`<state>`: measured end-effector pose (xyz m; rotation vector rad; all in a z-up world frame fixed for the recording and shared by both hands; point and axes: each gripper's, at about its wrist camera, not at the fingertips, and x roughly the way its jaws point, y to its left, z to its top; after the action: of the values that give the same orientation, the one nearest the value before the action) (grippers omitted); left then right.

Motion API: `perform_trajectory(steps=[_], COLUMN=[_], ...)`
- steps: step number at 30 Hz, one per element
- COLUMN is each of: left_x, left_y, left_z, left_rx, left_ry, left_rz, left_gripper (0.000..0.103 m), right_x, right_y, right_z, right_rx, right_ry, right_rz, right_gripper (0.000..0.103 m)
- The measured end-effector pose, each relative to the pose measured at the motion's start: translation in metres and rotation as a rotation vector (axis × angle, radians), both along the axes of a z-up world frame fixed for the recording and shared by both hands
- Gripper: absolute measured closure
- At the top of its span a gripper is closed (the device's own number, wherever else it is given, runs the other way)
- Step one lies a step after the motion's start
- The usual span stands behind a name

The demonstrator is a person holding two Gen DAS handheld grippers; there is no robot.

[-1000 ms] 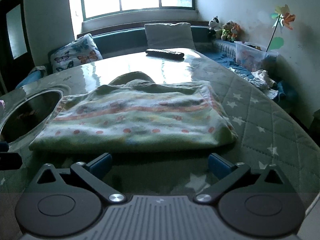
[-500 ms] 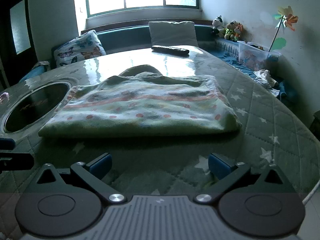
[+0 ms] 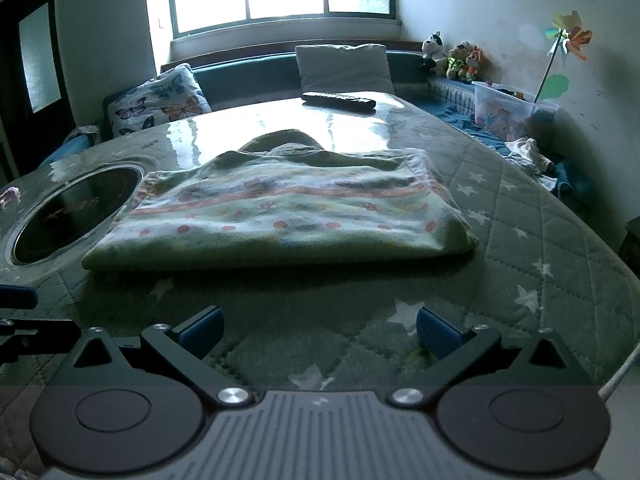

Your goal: Fold clothes

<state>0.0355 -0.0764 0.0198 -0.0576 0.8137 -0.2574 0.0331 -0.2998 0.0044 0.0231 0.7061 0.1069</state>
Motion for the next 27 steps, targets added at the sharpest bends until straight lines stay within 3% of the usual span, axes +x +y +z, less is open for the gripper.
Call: perform_trajectory(steps=[27], left_x=[0.0019], left_y=[-0.0086], left_z=[-0.0015], left_rx=[0.009], left_ry=[0.005], left_rz=[-0.015], left_gripper=[0.0], right_x=[-0.001], right_y=[0.0019], right_z=[-0.0013], right_rx=[-0.005], right_ry=[-0.007], right_rz=[0.005], right_gripper=[0.0])
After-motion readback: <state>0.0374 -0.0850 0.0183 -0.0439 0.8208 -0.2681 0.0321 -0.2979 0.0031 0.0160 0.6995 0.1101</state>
